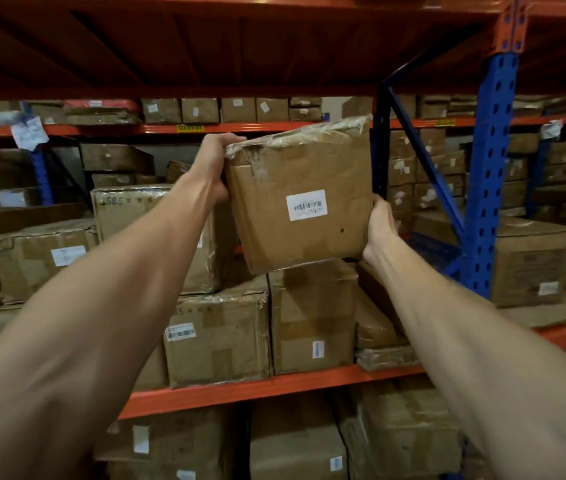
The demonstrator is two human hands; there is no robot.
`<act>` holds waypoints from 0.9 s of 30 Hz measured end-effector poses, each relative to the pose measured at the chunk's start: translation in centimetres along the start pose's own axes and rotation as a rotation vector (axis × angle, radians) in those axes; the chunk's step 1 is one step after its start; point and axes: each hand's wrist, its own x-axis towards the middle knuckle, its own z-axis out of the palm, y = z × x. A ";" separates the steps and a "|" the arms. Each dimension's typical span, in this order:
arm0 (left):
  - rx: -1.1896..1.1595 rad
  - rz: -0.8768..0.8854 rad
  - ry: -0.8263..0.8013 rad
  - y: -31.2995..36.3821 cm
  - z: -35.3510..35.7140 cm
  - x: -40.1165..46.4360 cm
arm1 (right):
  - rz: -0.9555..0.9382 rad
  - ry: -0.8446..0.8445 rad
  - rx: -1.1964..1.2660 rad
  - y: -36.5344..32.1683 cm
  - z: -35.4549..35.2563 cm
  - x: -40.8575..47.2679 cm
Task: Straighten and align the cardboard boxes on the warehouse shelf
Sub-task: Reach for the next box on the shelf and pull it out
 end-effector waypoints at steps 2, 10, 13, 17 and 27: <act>0.067 -0.029 0.025 -0.5 -0.2 0.8 | 0.050 -0.010 0.041 1.7 -0.3 0.7; 0.228 -0.133 0.074 -4.3 -1.0 3.1 | 0.179 -0.054 0.064 9.0 0.1 1.9; 0.362 0.143 0.244 -7.8 -2.5 5.2 | 0.106 0.089 -0.010 11.0 1.2 2.6; 0.651 0.526 0.307 -11.0 -4.8 6.2 | -0.178 0.037 -0.098 12.4 2.2 2.5; 1.331 0.376 0.014 -8.1 -7.4 8.4 | -0.443 -0.301 -0.469 14.6 2.8 6.6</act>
